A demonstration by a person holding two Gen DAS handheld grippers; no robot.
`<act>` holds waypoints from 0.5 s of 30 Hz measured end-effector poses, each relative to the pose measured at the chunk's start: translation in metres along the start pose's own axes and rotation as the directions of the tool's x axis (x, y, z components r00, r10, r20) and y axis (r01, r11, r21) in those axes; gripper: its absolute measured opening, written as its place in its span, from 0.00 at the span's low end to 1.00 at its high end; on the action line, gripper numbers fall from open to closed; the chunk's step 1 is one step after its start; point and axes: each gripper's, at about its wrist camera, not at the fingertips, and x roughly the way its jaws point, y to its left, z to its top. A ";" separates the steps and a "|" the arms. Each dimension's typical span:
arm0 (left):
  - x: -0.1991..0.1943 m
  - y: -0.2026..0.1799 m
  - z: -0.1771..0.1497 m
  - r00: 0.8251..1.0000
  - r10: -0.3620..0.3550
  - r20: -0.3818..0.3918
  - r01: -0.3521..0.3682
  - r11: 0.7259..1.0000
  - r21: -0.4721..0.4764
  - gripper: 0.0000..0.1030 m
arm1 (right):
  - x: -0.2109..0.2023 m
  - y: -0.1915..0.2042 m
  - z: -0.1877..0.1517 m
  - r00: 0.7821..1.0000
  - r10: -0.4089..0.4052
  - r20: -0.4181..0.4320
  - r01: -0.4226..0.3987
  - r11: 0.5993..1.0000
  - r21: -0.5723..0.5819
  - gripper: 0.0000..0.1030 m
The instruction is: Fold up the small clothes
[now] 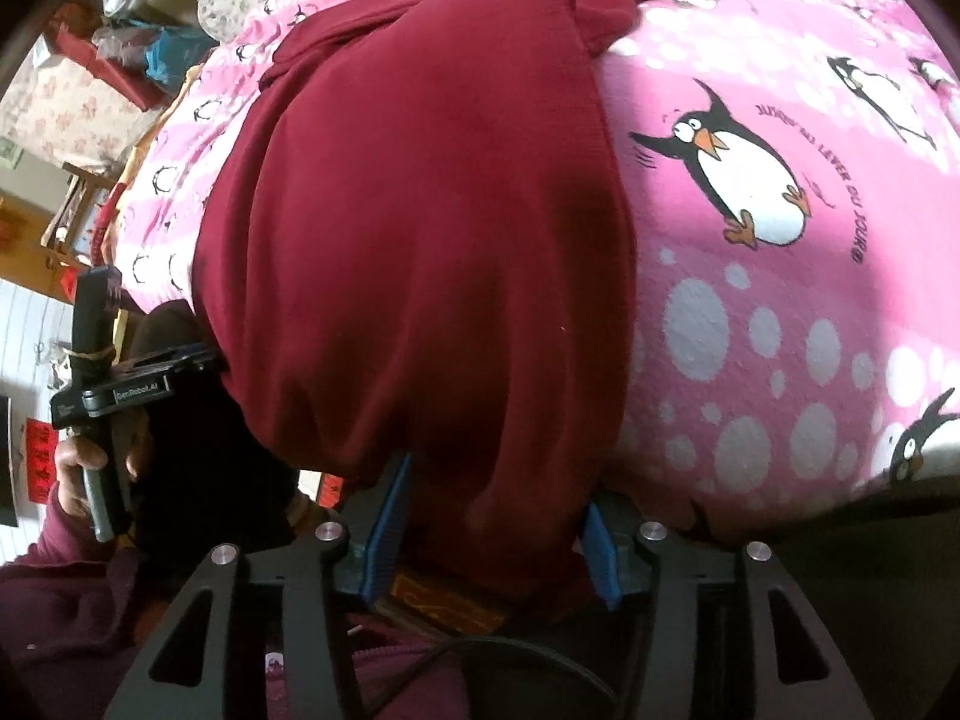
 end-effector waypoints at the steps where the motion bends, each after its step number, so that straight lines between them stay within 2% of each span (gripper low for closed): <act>1: -0.001 0.000 0.001 1.000 -0.002 0.005 0.002 1.000 -0.005 0.58 | -0.001 0.003 -0.001 1.000 -0.006 0.006 0.006 1.000 -0.016 0.43; 2: -0.003 0.003 -0.001 1.000 -0.011 0.012 0.011 1.000 -0.010 0.53 | -0.003 0.006 -0.002 1.000 -0.009 0.019 0.010 0.999 -0.032 0.30; 3: -0.007 0.009 -0.006 1.000 -0.024 0.017 0.024 1.000 -0.011 0.40 | -0.005 0.007 -0.002 0.999 -0.009 0.031 0.010 0.999 -0.038 0.21; 4: -0.010 0.009 -0.007 0.999 -0.045 0.024 0.045 0.999 -0.012 0.22 | -0.007 0.009 -0.003 0.999 -0.006 0.047 0.008 0.999 -0.046 0.13; 6: -0.020 0.011 -0.009 0.996 -0.078 0.051 0.079 0.997 -0.017 0.08 | -0.011 0.009 -0.003 0.998 0.005 0.058 -0.002 0.998 -0.055 0.13; 8: -0.033 0.014 -0.011 0.992 -0.096 0.087 0.099 0.995 -0.021 0.06 | -0.016 0.012 -0.004 0.997 0.026 0.077 -0.022 0.998 -0.056 0.12; 12: -0.076 0.023 -0.016 0.968 -0.175 0.181 0.182 0.983 -0.025 0.05 | -0.039 0.017 -0.013 0.987 0.122 0.110 -0.115 0.991 -0.064 0.12; 15: -0.104 0.028 -0.022 0.957 -0.174 0.233 0.183 0.983 -0.020 0.05 | -0.054 0.029 -0.021 0.974 0.187 0.126 -0.176 0.980 -0.091 0.11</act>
